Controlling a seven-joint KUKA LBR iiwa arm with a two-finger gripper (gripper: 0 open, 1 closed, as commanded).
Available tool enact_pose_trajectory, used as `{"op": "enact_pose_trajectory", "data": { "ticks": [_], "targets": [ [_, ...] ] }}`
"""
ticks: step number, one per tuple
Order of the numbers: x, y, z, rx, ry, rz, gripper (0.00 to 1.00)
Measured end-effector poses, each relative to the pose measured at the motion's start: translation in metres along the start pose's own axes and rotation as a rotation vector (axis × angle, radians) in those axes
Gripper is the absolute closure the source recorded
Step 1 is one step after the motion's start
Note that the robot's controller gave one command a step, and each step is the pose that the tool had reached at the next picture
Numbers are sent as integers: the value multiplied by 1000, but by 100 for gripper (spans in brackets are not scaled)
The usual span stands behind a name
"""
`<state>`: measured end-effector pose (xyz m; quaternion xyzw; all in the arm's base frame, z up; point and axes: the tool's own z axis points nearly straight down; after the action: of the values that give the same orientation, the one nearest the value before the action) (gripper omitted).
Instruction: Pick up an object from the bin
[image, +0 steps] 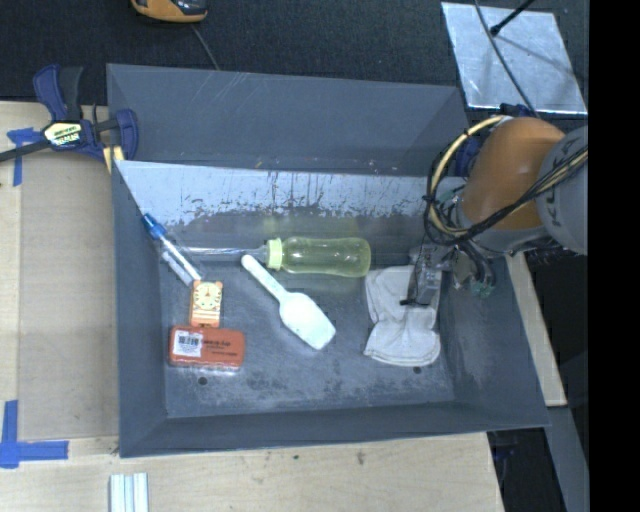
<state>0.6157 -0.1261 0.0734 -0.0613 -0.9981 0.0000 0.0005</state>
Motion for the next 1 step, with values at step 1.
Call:
{"op": "enact_pose_trajectory", "data": {
  "ticks": [1],
  "targets": [
    [0,0,0,0,0,-1,100]
  ]
}}
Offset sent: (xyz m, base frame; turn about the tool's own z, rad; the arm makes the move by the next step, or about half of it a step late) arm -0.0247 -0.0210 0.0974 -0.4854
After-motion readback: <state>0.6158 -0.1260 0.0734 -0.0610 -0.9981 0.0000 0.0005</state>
